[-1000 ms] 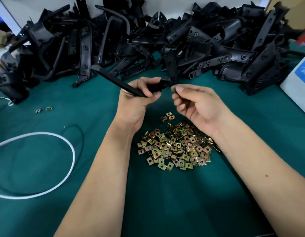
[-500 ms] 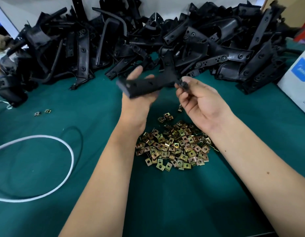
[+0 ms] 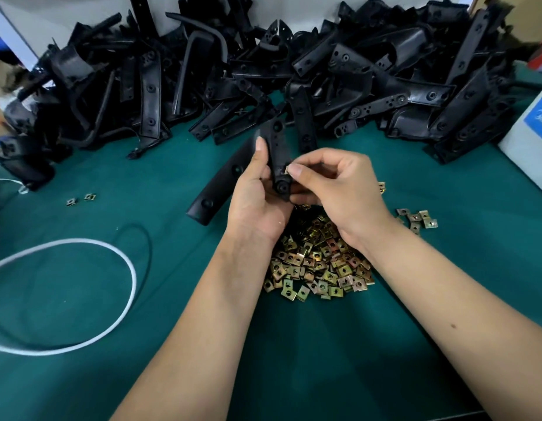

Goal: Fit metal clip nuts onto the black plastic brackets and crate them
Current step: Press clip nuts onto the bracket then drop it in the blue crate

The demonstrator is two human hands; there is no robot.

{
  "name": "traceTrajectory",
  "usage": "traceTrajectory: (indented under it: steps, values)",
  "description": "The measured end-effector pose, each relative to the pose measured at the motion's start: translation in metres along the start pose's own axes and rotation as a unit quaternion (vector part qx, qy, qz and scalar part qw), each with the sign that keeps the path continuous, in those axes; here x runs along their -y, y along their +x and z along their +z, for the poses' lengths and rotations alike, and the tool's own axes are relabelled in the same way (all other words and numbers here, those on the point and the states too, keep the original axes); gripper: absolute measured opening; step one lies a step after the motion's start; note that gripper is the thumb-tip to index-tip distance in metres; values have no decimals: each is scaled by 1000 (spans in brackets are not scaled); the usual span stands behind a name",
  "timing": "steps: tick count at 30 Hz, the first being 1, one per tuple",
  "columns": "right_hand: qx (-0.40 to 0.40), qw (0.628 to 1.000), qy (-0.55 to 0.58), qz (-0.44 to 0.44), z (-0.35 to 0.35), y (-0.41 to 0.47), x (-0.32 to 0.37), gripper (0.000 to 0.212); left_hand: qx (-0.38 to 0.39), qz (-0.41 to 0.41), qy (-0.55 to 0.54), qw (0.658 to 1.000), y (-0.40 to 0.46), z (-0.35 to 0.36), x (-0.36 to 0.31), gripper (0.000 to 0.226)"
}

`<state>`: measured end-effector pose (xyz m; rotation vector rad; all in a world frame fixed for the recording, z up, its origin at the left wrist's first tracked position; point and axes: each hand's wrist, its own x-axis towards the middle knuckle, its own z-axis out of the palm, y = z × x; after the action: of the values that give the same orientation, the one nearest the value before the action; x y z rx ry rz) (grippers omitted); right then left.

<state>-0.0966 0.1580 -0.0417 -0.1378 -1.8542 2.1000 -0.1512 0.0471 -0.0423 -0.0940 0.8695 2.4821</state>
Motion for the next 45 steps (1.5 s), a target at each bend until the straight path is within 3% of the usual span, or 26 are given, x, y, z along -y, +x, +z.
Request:
traceTrajectory:
  steps: [4, 12, 17, 22, 26, 33, 36, 39, 41, 45]
  values:
    - [0, 999, 36, 16, -1, 0, 0, 9, -18, 15, 14, 1000, -1, 0, -3, 49]
    - [9, 1000, -4, 0, 0, 1, 1, 12, -45, 3, 17, 999, -4, 5, -2, 51]
    - [-6, 999, -27, -23, 0, 0, 0, 14, -89, 9, 41, 995, -7, 12, 1, 31]
    - [-10, 999, 12, -36, 1, -2, 1, 22, -85, 13, 19, 996, -8, 15, 3, 32]
    - [-14, 997, -39, -65, 3, -2, -3, 20, -90, 18, -8, 996, -10, 15, 8, 51]
    - [3, 989, -137, -50, -1, 4, 4, 24, -77, 28, -5, 997, -1, 8, 8, 41]
    - [-52, 951, -288, -97, -11, 9, 11, 19, -63, 38, -23, 997, 1, 6, 6, 27]
    - [-131, 836, -527, -83, -35, 15, 17, 26, -74, 47, -80, 993, 2, 5, 4, 15]
    - [-146, 795, -588, -38, -52, 19, 23, 23, -70, 49, -109, 990, 3, 3, 1, 14]
    - [-42, 835, -542, -86, -52, 18, 23, 12, -68, 66, -125, 988, 2, -2, -10, 25]
